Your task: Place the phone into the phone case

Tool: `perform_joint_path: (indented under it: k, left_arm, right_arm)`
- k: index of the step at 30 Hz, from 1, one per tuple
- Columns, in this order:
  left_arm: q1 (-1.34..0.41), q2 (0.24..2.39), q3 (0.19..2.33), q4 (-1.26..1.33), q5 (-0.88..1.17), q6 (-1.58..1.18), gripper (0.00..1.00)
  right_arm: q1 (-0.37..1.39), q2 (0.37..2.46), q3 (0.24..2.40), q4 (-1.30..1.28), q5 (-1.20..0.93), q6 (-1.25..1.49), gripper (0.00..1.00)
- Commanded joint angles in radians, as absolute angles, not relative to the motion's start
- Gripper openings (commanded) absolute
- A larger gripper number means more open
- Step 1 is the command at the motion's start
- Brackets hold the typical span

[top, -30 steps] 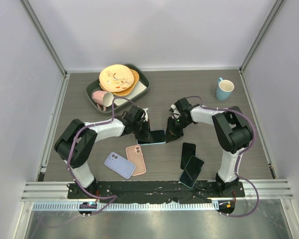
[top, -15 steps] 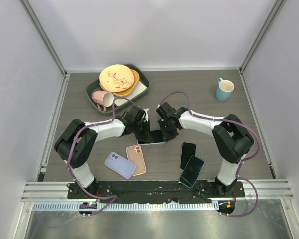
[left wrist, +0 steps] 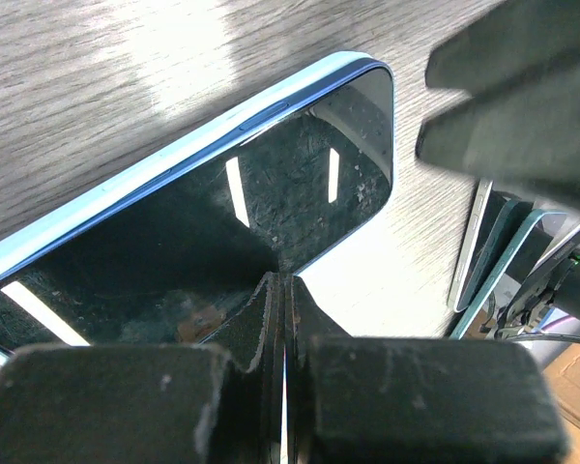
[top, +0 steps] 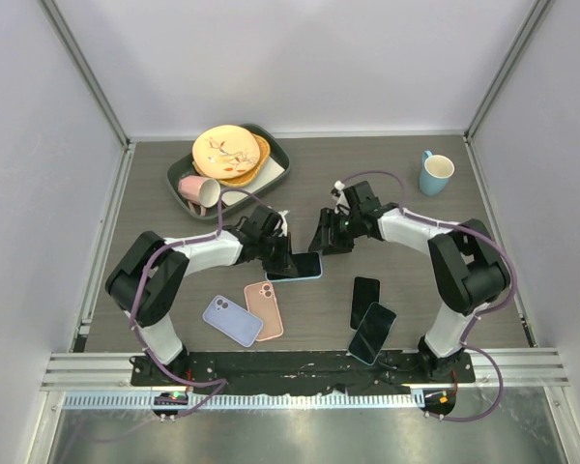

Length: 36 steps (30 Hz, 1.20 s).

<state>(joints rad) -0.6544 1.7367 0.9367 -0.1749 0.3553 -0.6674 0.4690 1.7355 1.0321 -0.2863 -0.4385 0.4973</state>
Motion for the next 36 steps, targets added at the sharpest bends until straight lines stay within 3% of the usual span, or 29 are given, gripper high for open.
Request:
perform_joint_path:
  k: [1,6,17,27,36]
  left_arm:
    - [-0.657,1.779,0.920,-0.252,0.278,-0.611,0.00]
    - [-0.657,1.775,0.920,-0.255,0.278,-0.607,0.00]
    - [-0.657,1.784,0.934,-0.256,0.279,-0.606,0.00]
    - [-0.655,1.838,1.009,-0.310,0.267,-0.614,0.00]
    - [-0.657,1.922,1.087,-0.360,0.252,-0.632,0.00]
  right_arm:
    - [0.399,1.805,0.996,-0.104,-0.649,0.552,0.52]
    - [0.396,1.884,1.009,-0.104,-0.650,0.548,0.40]
    - [0.396,1.924,0.986,-0.147,-0.623,0.485,0.31]
    - [0.436,1.965,0.976,-0.307,-0.327,0.402,0.23]
    - [0.489,2.037,0.962,-0.325,-0.238,0.423,0.14]
